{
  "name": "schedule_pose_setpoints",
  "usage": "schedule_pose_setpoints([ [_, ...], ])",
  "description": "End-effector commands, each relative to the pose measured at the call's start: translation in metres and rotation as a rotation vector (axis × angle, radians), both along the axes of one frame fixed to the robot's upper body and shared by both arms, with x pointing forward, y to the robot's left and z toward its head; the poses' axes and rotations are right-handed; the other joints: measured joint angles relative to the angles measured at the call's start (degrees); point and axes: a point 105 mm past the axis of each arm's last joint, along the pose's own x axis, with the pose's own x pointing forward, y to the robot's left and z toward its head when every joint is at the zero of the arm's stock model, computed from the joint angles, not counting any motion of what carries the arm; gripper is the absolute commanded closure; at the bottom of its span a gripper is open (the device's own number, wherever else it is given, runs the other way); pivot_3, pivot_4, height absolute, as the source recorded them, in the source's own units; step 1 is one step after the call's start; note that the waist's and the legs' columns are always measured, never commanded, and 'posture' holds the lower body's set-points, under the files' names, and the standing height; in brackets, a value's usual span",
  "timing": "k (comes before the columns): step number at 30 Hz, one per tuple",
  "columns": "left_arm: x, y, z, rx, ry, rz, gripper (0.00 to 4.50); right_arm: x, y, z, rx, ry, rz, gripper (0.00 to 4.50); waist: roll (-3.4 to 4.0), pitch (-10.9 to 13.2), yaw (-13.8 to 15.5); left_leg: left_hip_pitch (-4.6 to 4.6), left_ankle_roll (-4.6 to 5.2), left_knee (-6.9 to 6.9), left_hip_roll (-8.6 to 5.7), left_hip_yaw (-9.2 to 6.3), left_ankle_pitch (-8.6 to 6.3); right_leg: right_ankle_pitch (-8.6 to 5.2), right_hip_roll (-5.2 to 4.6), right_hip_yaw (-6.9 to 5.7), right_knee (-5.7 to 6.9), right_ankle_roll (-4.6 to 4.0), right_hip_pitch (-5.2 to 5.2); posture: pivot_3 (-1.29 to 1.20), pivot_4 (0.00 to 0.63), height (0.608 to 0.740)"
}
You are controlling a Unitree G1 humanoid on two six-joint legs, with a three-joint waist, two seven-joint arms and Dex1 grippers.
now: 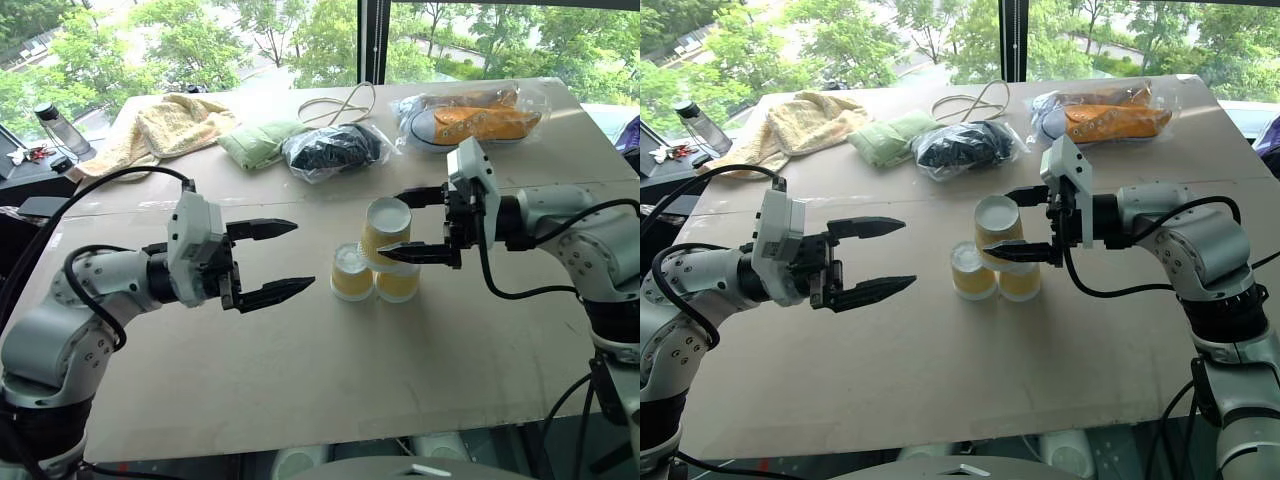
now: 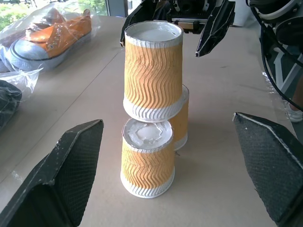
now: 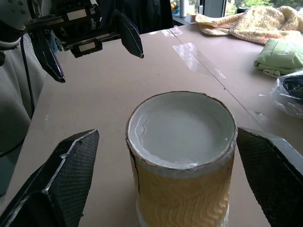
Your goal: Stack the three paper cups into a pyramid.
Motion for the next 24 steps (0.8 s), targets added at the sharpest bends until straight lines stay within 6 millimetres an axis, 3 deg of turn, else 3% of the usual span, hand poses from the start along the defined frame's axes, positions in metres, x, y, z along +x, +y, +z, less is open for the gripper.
schedule_pose_setpoints([
  [1,-0.005,-0.002,-0.001,-0.021,-0.019,0.000,0.00,-0.010,-0.021,0.010,0.006,-0.018,-0.019,0.03,-0.02,0.0,0.1,0.00,0.00,0.00,0.00,0.00,0.00,0.00,0.00,0.00,0.00,0.00,0.00,0.00,0.150,0.740],
  [6,0.003,0.002,-0.027,-0.026,-0.005,0.108,0.00,-0.005,-0.057,-0.015,-0.056,-0.044,-0.172,0.03,-0.04,0.0,0.6,0.00,0.01,0.01,0.01,0.01,-0.01,0.00,0.02,0.02,0.01,0.00,0.01,0.00,0.150,0.740],
  [14,-0.006,0.030,-0.111,0.065,0.136,0.375,0.00,-0.017,-0.135,-0.097,0.023,-0.049,-0.443,0.03,-0.16,-0.1,1.2,0.05,0.03,0.08,-0.02,0.15,-0.01,0.02,-0.01,0.15,0.07,0.00,0.04,0.00,0.150,0.740],
  [20,0.001,0.042,-0.133,0.091,0.090,0.451,0.00,-0.025,-0.139,-0.130,0.074,-0.022,-0.450,0.03,-0.14,-0.1,1.0,0.99,0.30,-0.03,0.06,0.28,-0.18,0.06,0.05,0.27,0.05,-0.09,0.94,0.00,0.150,0.740],
  [24,0.004,0.041,-0.137,0.114,0.062,0.422,0.00,-0.021,-0.138,-0.136,0.072,-0.060,-0.447,0.03,-0.14,-0.1,1.0,1.11,0.30,-0.01,0.05,0.29,-0.17,0.06,0.04,0.27,0.04,-0.09,1.07,0.00,0.150,0.740],
])
